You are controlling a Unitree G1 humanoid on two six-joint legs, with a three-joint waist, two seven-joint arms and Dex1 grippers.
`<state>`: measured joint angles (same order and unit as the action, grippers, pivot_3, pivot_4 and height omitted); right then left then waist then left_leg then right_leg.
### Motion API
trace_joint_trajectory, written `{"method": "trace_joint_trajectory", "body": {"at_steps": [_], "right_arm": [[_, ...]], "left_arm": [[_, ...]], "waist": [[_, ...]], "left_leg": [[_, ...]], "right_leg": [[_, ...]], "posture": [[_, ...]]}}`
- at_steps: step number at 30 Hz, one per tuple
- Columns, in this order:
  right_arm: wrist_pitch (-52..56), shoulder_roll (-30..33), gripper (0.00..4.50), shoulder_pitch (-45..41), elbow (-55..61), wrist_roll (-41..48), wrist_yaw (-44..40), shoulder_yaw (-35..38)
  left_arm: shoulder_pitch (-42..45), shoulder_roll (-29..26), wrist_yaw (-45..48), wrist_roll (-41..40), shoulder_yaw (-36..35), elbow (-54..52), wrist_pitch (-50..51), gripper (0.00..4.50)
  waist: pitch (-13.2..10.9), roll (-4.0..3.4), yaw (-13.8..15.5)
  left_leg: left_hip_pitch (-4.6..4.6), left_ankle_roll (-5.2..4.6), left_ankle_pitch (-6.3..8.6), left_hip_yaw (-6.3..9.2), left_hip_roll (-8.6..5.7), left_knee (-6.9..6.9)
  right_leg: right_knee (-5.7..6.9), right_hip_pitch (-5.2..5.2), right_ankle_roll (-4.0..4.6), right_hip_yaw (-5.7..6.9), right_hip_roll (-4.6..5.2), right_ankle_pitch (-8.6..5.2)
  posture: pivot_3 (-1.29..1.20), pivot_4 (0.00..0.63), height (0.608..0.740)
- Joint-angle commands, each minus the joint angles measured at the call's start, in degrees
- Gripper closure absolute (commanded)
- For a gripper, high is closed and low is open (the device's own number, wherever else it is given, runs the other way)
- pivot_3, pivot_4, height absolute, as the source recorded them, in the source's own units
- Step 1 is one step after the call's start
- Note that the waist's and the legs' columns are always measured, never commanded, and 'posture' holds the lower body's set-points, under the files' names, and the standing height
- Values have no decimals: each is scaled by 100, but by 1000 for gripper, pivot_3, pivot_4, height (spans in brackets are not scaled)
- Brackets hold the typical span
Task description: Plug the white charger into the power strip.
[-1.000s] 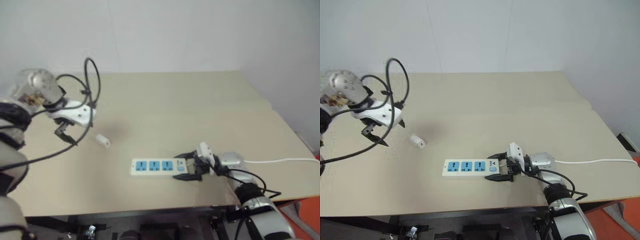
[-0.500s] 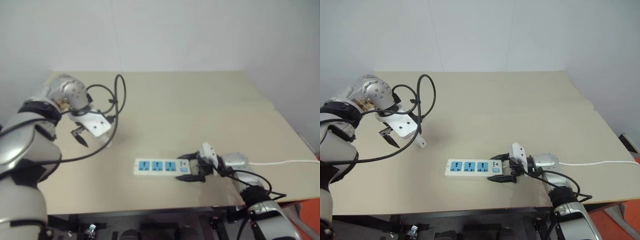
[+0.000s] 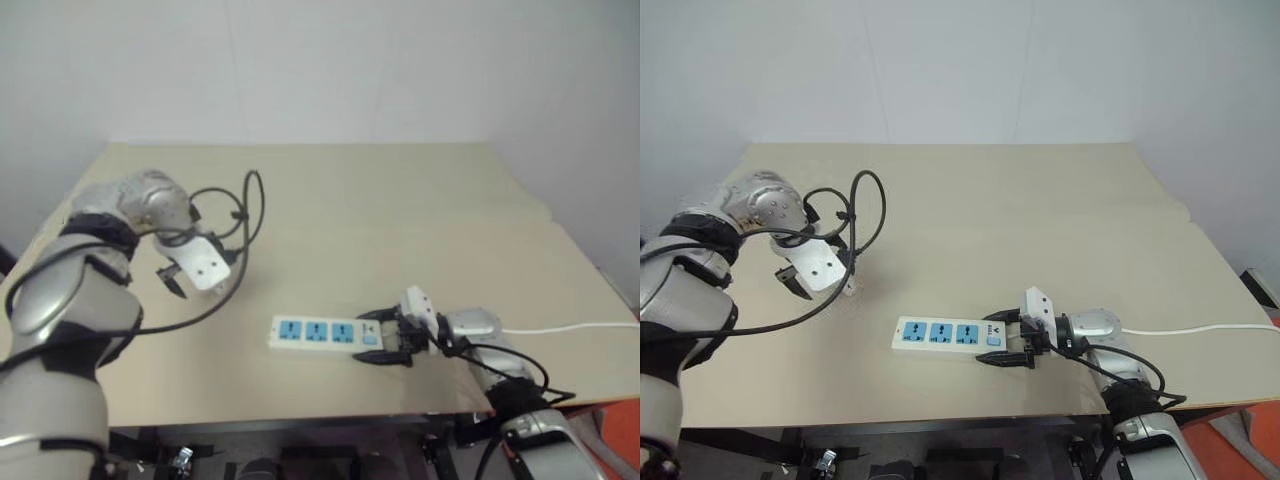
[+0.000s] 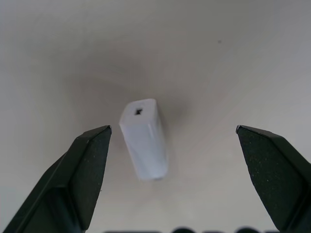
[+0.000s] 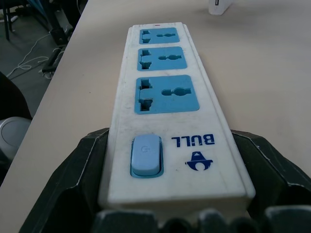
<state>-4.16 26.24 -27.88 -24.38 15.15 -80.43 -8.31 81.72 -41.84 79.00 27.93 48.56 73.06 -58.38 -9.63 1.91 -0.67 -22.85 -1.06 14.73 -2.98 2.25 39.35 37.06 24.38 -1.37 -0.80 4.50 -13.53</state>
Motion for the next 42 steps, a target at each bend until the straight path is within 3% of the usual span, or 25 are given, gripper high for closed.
{"method": "trace_joint_trajectory", "body": {"at_steps": [1, 12, 30, 33, 42], "right_arm": [[169, 160, 1058, 151, 221, 47, 87, 101], [416, 310, 1058, 429, 667, 179, 318, 135], [581, 423, 1058, 710, 1053, 277, 571, 162], [613, 452, 1058, 775, 1141, 306, 607, 155], [701, 483, 1058, 817, 1312, 387, 705, 155]], "left_arm": [[11, 12, -321, 366, -108, 77, 69, 0], [-135, 359, -1117, 1129, -161, 248, 550, 0], [-157, 726, -1038, 1308, -492, 411, 1313, 0], [-171, 737, -1034, 1320, -513, 416, 1345, 629], [-187, 752, -903, 1298, -602, 421, 1301, 3495]], "waist": [[0, 0, 2], [0, 0, 38], [0, 1, 60], [0, 1, 68], [0, 1, 77]], "left_leg": [[0, 0, 0, 0, 0, 0], [-2, -1, 1, 0, -2, 1], [-2, -2, 1, 2, -4, 8], [-2, -2, 2, 2, -4, 9], [-5, -7, 4, 3, -4, 17]], "right_leg": [[1, 0, 0, 1, 0, 0], [1, -1, -3, 2, 2, 2], [1, -3, -4, 2, 2, 3], [2, -3, -4, 2, 3, 3], [2, -3, -4, 2, 2, 3]], "posture": [[0, 150, 740], [0, 150, 740], [0, 150, 740], [0, 150, 740], [0, 150, 740]]}}
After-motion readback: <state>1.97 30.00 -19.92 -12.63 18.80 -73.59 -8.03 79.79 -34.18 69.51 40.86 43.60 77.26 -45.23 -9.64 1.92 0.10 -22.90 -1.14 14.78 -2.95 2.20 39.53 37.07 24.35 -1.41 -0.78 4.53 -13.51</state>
